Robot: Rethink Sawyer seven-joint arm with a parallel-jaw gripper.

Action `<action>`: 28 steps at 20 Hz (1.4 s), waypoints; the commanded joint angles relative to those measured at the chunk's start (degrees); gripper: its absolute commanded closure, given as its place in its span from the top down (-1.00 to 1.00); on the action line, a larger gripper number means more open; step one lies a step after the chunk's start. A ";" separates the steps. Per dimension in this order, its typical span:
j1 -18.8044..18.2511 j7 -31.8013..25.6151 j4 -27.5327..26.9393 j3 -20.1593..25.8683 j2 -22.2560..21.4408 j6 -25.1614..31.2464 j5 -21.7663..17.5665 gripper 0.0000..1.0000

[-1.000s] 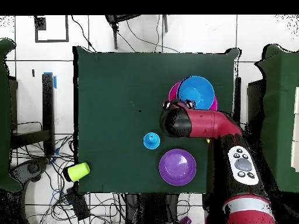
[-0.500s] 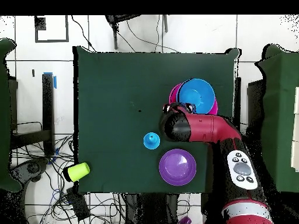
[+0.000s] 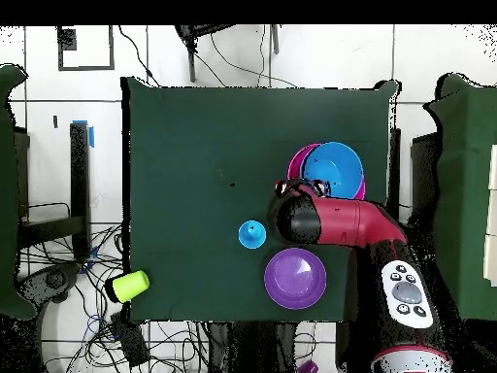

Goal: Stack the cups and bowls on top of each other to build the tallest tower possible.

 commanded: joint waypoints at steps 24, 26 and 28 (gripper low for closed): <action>1.50 5.16 12.05 2.48 3.90 6.68 1.12 -1.00; 1.59 5.25 11.96 2.41 4.07 6.67 1.24 -1.00; 1.69 5.36 11.99 2.37 4.13 6.67 1.34 -1.00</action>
